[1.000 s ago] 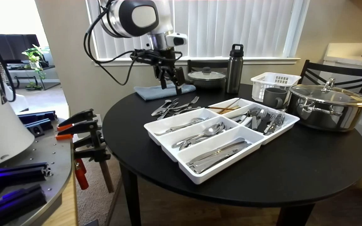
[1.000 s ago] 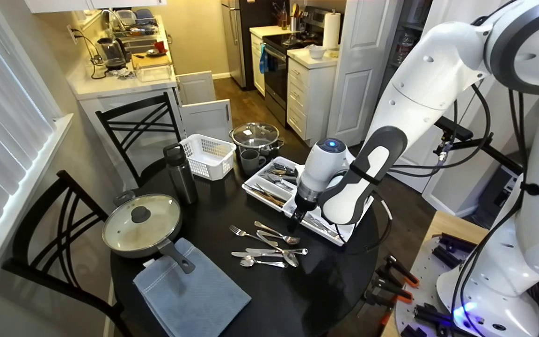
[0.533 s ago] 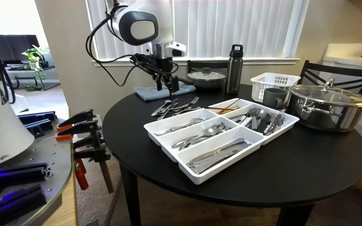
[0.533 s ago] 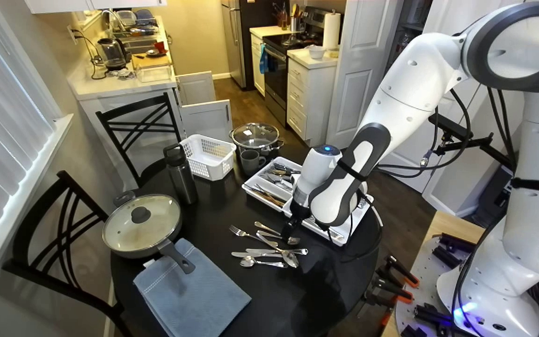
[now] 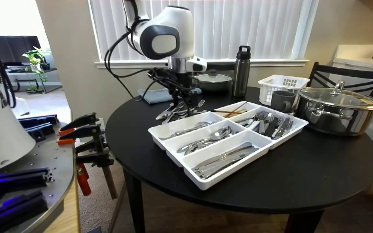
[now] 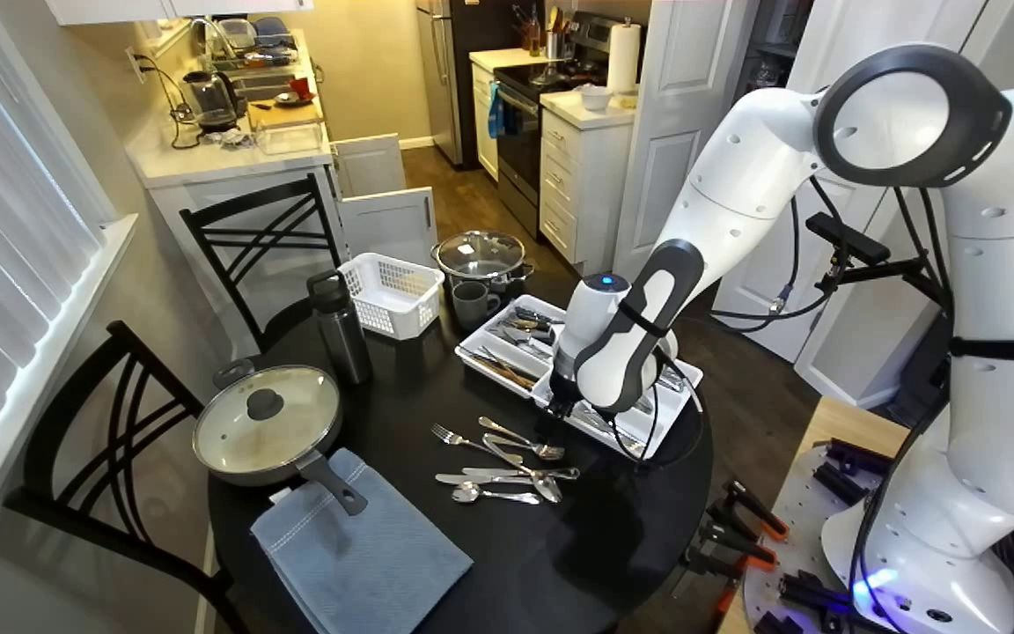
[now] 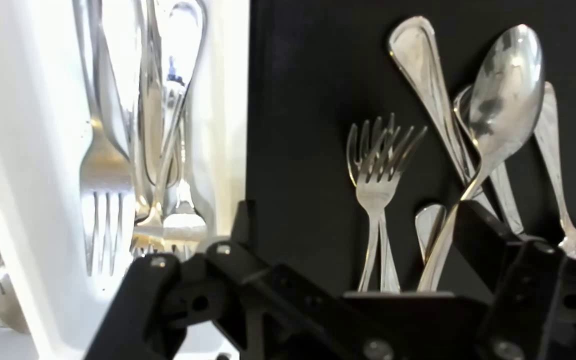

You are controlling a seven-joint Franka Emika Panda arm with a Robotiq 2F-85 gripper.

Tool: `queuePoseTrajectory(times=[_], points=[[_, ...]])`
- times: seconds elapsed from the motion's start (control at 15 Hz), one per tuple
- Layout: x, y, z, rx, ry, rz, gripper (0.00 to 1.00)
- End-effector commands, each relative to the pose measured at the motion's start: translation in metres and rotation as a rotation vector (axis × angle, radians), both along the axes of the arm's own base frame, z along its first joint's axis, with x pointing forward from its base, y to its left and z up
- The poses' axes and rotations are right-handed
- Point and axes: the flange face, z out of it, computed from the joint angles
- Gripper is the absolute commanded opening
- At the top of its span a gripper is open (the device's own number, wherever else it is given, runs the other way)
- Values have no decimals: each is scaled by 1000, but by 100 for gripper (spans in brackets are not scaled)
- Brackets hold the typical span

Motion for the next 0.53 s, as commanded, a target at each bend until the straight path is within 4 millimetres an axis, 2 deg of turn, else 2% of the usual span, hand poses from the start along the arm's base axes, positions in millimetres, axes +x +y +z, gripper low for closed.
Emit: queuePoseTrajectory(times=[0.0, 0.33, 0.4, 0.47], points=[[15, 7, -18, -12, 18, 41, 100], [30, 15, -33, -28, 31, 53, 100], [32, 16, -35, -32, 32, 56, 92], [33, 17, -37, -35, 30, 61, 74]])
